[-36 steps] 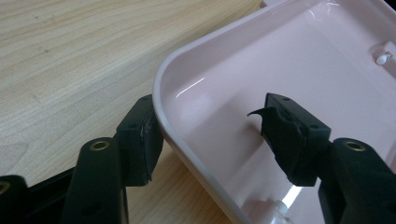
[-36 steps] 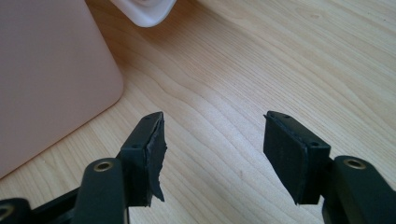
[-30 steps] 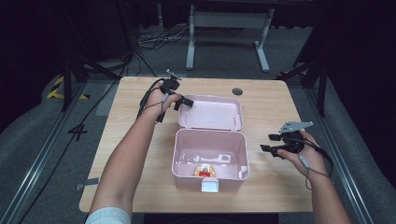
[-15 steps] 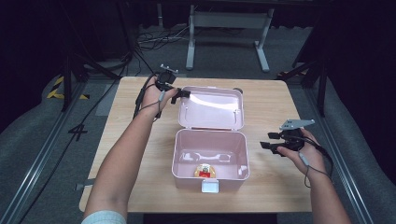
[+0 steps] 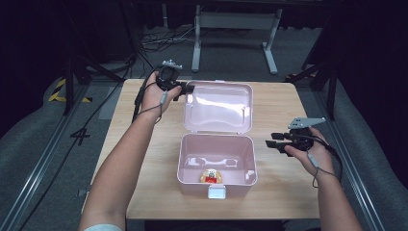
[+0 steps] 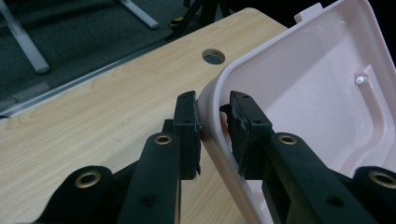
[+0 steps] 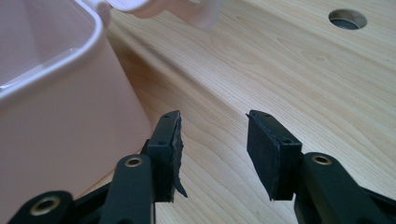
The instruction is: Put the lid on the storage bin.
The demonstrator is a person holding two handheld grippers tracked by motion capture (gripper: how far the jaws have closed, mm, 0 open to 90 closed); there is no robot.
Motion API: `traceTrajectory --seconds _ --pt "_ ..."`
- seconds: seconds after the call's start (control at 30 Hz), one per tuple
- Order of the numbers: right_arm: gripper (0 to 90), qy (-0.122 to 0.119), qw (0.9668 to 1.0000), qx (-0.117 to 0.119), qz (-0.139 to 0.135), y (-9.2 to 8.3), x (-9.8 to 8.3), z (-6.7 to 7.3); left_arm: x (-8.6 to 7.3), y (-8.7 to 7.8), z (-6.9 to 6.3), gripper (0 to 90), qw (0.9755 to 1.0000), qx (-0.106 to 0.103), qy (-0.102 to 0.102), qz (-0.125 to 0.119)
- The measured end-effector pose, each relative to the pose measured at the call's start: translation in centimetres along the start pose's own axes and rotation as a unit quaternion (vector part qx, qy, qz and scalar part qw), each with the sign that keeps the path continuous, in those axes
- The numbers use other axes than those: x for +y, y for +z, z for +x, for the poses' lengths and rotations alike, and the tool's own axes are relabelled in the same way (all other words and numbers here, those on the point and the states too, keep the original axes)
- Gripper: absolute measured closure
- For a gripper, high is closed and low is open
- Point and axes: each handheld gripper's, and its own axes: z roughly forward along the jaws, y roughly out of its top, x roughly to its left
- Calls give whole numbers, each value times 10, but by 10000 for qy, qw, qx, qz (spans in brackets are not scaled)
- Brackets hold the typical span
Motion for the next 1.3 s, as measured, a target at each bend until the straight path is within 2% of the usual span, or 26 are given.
traceTrajectory --seconds 0.17,0.4,0.5,0.63,0.73,0.87,0.93,1.1,1.3 --pt "594 -17 9999 118 -86 -4 5 6 3 -8 -6 742 9998 68 173 -53" --pt "610 -55 9992 311 -227 -14 13 19 6 -24 -15 752 9992 14 346 -218" --pt "624 -107 9992 312 -245 -18 15 23 6 -32 -21 752 9984 56 504 -265" --pt "637 -57 9982 479 -362 -23 18 29 7 -42 -28 755 9977 31 587 -333" --pt "640 -2 9968 634 -478 -26 20 32 7 -48 -35 755 9966 90 725 -372" --pt "651 -49 9967 638 -497 -31 23 36 6 -54 -45 737 9926 345 1110 -345" --pt "656 -60 9965 660 -511 -33 24 38 6 -56 -49 737 9920 362 1155 -357" --pt "674 23 9945 905 -527 -36 26 44 3 -67 -58 732 9904 273 1260 -489" --pt "679 -52 9941 978 -472 -38 30 52 -4 -80 -62 733 9898 67 1258 -665"
